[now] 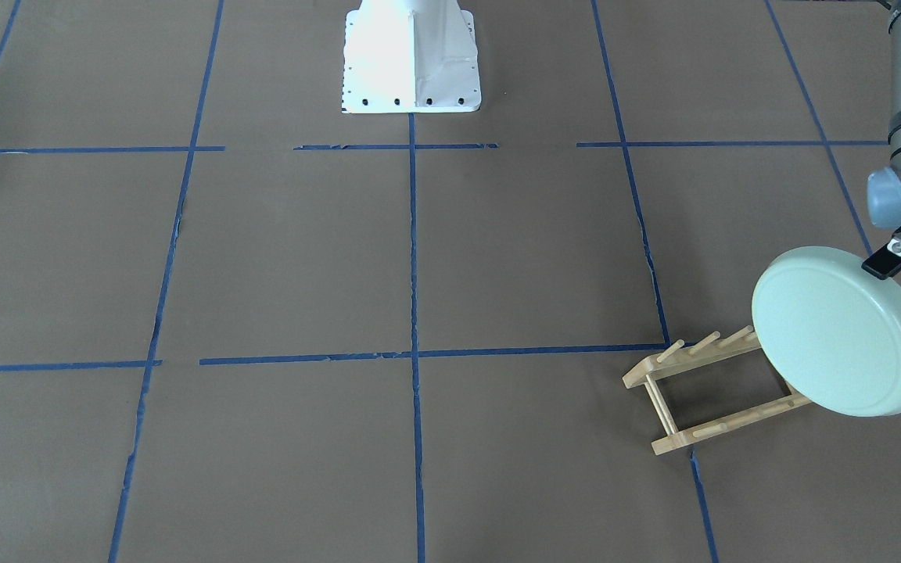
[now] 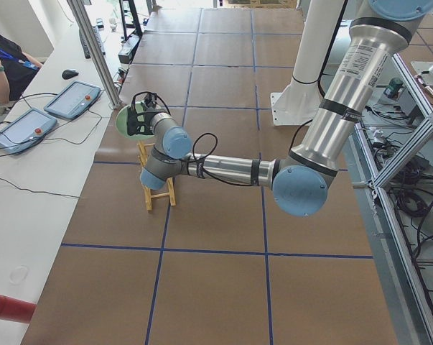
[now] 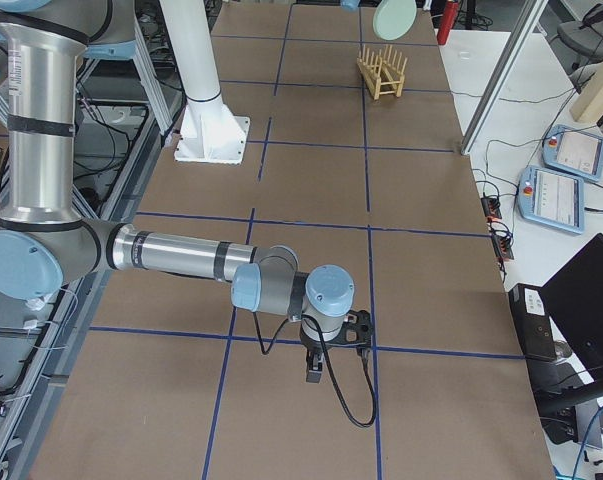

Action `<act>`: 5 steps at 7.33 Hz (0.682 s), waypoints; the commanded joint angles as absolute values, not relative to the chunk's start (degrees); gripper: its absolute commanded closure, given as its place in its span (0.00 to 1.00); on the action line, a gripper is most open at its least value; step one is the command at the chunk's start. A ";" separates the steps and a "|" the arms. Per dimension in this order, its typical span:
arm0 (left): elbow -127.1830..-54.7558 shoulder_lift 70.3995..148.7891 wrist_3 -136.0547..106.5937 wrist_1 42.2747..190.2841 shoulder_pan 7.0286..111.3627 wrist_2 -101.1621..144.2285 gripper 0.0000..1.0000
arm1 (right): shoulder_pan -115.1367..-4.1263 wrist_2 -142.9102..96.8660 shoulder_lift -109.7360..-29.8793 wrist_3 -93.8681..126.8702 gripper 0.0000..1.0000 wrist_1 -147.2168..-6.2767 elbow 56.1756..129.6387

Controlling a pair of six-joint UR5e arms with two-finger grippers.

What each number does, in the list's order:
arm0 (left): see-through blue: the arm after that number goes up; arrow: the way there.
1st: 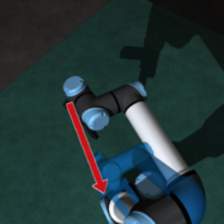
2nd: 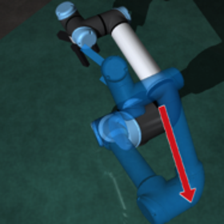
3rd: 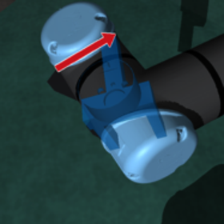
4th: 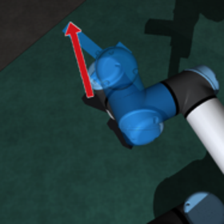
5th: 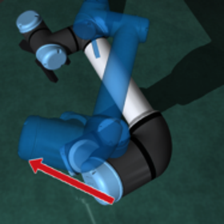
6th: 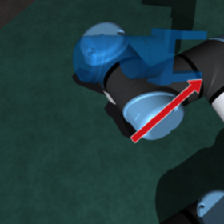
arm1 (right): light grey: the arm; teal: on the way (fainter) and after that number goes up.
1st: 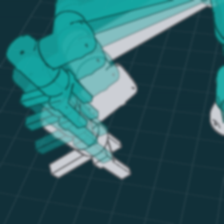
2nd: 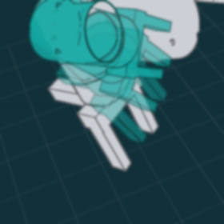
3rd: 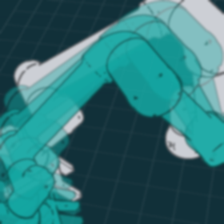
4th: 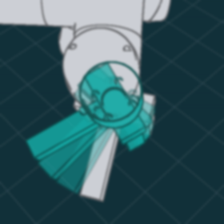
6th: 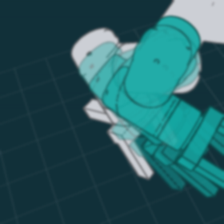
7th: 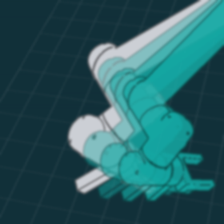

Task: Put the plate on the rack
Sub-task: 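Lower the upright plate between the rack pegs with the left gripper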

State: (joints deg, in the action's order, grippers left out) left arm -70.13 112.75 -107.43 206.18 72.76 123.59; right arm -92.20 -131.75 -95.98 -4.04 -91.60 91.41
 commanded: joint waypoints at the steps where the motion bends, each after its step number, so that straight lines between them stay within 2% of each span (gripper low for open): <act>1: -69.17 113.73 -103.28 206.19 71.90 123.58 1.00 | -92.20 -131.75 -95.98 -4.04 0.00 -91.67 91.41; 5: -67.85 115.40 -103.18 206.19 68.92 121.29 1.00 | -92.20 -131.75 -95.98 -4.04 0.00 -91.67 91.41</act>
